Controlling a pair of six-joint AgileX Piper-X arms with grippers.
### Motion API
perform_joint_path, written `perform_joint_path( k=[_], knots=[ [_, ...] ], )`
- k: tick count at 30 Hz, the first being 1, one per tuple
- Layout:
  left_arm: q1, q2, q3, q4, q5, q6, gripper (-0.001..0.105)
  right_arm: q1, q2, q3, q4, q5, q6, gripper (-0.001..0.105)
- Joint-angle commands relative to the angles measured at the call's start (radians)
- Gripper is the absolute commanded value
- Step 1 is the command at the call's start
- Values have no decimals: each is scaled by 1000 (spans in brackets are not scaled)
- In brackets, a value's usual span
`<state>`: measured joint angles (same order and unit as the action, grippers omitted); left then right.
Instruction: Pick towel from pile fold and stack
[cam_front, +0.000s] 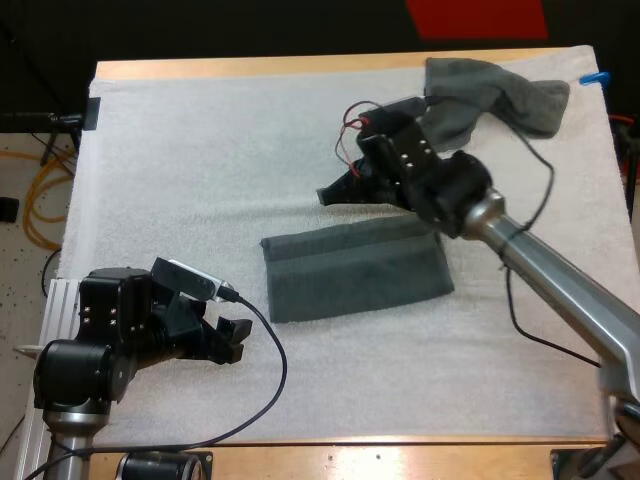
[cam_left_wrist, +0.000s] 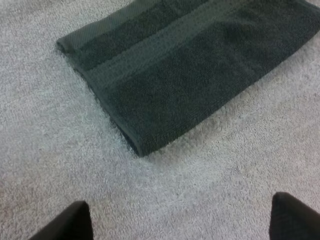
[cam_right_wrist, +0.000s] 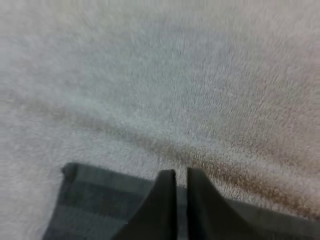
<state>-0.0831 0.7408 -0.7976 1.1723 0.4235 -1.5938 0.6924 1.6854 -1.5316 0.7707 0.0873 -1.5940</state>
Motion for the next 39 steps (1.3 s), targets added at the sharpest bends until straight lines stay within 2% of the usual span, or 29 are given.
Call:
perform_joint_path(
  k=[1,4,6,8,11,14,19,25,34,39],
  knots=[
    [-4,-6,-8,3,-1,5,70,-3,-36,-10,20,6,-11,18],
    [-4,-6,-8,3,-1,5,70,-3,-88,-10,53,6,-60,45],
    [-4,-6,-8,3,-1,5,70,-3,-119,-10,77,22,-73,58],
    [-4,-6,-8,3,-1,5,70,-3,-142,-10,105,59,-82,64],
    [-4,-6,-8,2,-1,-3,70,-22,-168,-10,145,81,-91,64],
    [-4,-6,-8,-34,-1,-62,70,-80,-171,-10,181,73,-90,64],
    [-4,-6,-8,-154,54,-243,70,-238,-171,8,235,-57,-87,64],
    [-4,-6,-8,-271,108,-363,70,-404,-171,112,251,-196,-106,64],
    [-4,-6,-8,-287,112,-378,70,-539,-141,366,77,-416,-112,64],
    [-4,-4,-8,-287,112,-381,70,-543,-67,427,3,-500,-104,64]
  ],
)
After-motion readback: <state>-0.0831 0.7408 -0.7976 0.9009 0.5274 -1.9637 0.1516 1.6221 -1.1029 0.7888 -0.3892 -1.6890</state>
